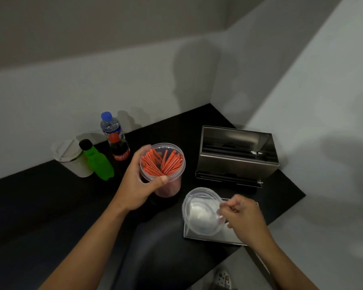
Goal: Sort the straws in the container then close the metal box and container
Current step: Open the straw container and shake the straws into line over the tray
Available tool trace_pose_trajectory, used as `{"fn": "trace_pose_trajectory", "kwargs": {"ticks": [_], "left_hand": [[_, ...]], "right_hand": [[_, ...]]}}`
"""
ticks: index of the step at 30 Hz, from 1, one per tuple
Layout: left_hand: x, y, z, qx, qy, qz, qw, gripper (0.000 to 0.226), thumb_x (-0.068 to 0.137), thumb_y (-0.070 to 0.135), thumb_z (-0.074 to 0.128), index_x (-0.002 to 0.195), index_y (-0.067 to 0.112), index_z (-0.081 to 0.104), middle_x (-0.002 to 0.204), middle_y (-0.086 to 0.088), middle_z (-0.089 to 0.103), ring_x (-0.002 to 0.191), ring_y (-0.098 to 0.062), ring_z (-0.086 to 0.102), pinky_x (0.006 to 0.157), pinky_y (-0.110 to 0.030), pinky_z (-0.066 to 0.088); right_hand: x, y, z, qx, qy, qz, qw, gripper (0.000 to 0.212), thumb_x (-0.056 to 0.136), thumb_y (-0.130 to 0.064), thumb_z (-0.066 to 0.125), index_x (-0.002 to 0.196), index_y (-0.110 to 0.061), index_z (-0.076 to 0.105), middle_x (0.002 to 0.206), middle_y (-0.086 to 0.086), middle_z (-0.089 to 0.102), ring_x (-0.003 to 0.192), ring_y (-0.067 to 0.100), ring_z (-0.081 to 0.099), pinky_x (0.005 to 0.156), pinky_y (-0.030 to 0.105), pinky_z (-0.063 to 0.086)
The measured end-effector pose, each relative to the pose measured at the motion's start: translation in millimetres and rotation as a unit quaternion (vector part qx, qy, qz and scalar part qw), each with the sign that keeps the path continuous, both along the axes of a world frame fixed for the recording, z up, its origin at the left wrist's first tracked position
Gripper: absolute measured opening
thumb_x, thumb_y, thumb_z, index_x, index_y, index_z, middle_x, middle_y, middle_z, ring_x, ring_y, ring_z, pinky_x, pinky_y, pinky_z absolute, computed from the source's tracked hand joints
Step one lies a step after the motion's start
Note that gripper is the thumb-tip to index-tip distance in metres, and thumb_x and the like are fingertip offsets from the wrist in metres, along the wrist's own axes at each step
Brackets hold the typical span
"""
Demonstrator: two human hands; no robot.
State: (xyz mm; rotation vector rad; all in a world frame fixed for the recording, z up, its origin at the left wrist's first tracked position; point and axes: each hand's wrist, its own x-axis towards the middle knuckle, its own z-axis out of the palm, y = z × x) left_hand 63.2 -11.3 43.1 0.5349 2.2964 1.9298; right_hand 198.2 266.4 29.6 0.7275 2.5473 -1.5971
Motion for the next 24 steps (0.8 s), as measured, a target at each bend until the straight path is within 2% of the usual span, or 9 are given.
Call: {"fn": "trace_pose_trajectory", "kwargs": {"ticks": [3, 5, 8, 11, 14, 18, 21, 24], "left_hand": [[3, 10, -3, -0.005, -0.006, -0.020, 1.000, 0.098, 0.069, 0.059, 0.089, 0.150, 0.029, 0.043, 0.135, 0.019, 0.063, 0.129, -0.011, 0.063, 0.098, -0.022, 0.056], [5, 19, -2, -0.013, -0.013, -0.038, 0.999, 0.092, 0.066, 0.060, 0.091, 0.144, 0.041, 0.046, 0.133, 0.020, 0.064, 0.127, -0.010, 0.064, 0.096, -0.021, 0.056], [9, 36, -4, -0.023, -0.015, -0.070, 0.997, 0.084, 0.068, 0.045, 0.093, 0.138, 0.054, 0.047, 0.134, 0.021, 0.063, 0.128, -0.007, 0.063, 0.096, -0.016, 0.053], [13, 52, -8, -0.021, -0.024, -0.097, 0.995, 0.087, 0.069, 0.040, 0.092, 0.143, 0.044, 0.046, 0.137, 0.018, 0.062, 0.131, -0.010, 0.061, 0.099, -0.017, 0.052], [15, 66, -11, -0.025, -0.033, -0.133, 0.990, 0.088, 0.073, 0.041, 0.090, 0.147, 0.033, 0.044, 0.137, 0.011, 0.062, 0.132, -0.018, 0.062, 0.102, -0.029, 0.055], [19, 80, -12, -0.030, -0.047, -0.161, 0.985, 0.095, 0.075, 0.052, 0.088, 0.152, 0.027, 0.039, 0.140, 0.006, 0.061, 0.132, -0.020, 0.062, 0.106, -0.039, 0.055], [22, 86, -9, -0.031, -0.058, -0.171, 0.983, 0.092, 0.077, 0.060, 0.084, 0.152, 0.031, 0.038, 0.136, 0.014, 0.062, 0.131, -0.017, 0.063, 0.103, -0.034, 0.056], [24, 88, -6, -0.020, -0.064, -0.172, 0.983, 0.087, 0.080, 0.062, 0.081, 0.151, 0.031, 0.040, 0.136, 0.013, 0.062, 0.130, -0.019, 0.063, 0.103, -0.033, 0.056]], "right_hand": [[13, 14, 9, -0.039, 0.040, -0.047, 0.997, 0.005, 0.091, -0.015, 0.077, 0.089, -0.015, 0.073, 0.075, 0.004, 0.078, 0.063, 0.016, 0.076, 0.052, 0.020, 0.056], [19, 21, 13, -0.059, 0.070, -0.065, 0.994, 0.009, 0.093, -0.021, 0.076, 0.100, -0.022, 0.070, 0.077, 0.002, 0.079, 0.066, 0.016, 0.077, 0.054, 0.019, 0.057], [23, 27, 14, -0.075, 0.080, -0.082, 0.991, 0.024, 0.096, -0.021, 0.073, 0.115, -0.031, 0.064, 0.086, 0.000, 0.080, 0.077, 0.012, 0.078, 0.058, 0.020, 0.059], [25, 28, 13, -0.050, 0.087, -0.053, 0.993, 0.022, 0.100, -0.022, 0.068, 0.112, -0.040, 0.067, 0.090, -0.013, 0.079, 0.086, 0.004, 0.075, 0.061, 0.017, 0.058], [25, 25, 17, -0.028, 0.109, -0.029, 0.993, 0.026, 0.102, -0.022, 0.065, 0.102, -0.048, 0.069, 0.094, -0.023, 0.076, 0.088, 0.003, 0.073, 0.067, 0.015, 0.059], [22, 20, 26, -0.011, 0.145, -0.035, 0.989, 0.020, 0.100, -0.027, 0.066, 0.111, -0.042, 0.070, 0.105, -0.021, 0.076, 0.099, 0.001, 0.072, 0.078, 0.018, 0.059], [19, 17, 35, 0.007, 0.177, -0.007, 0.984, 0.024, 0.099, -0.026, 0.068, 0.120, -0.037, 0.072, 0.119, -0.018, 0.073, 0.112, 0.000, 0.068, 0.086, 0.018, 0.057], [18, 14, 40, 0.001, 0.198, 0.017, 0.980, 0.031, 0.098, -0.025, 0.069, 0.128, -0.032, 0.071, 0.129, -0.017, 0.071, 0.123, 0.003, 0.064, 0.098, 0.028, 0.055]]}}
